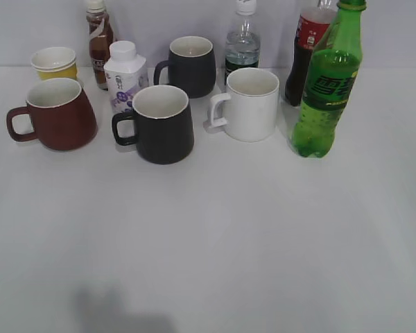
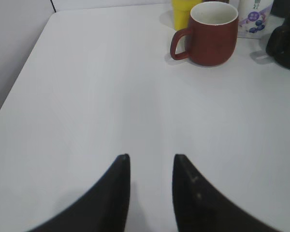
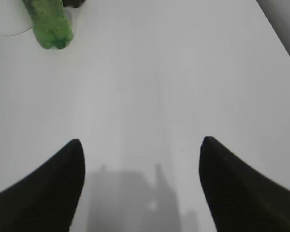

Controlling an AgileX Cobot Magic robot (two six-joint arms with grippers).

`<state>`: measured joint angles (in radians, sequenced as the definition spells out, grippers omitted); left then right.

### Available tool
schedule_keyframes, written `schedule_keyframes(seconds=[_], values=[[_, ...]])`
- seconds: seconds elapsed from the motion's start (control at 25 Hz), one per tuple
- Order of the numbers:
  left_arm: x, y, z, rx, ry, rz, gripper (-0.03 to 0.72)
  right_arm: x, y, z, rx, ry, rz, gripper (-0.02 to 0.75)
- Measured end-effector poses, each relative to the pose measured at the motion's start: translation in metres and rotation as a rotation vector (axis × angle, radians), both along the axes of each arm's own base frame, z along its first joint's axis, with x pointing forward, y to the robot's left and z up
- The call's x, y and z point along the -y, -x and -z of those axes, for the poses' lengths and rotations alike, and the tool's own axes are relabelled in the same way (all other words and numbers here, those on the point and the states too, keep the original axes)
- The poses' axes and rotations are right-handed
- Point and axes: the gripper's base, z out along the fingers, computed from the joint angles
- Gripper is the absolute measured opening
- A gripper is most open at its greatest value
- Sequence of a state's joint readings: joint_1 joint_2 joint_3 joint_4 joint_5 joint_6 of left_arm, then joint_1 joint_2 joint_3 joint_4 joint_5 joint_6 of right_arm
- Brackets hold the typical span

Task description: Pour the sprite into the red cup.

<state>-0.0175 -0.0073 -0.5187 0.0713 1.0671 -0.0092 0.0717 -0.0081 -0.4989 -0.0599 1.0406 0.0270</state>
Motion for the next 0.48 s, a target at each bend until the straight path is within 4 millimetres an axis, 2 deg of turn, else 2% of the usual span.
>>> schedule_keyframes(seconds=[0.48], values=[[0.0000,0.0000,0.0000,0.000,0.000,0.000,0.239,0.0000,0.0000,0.0000,0.000,0.000,0.000,0.552]])
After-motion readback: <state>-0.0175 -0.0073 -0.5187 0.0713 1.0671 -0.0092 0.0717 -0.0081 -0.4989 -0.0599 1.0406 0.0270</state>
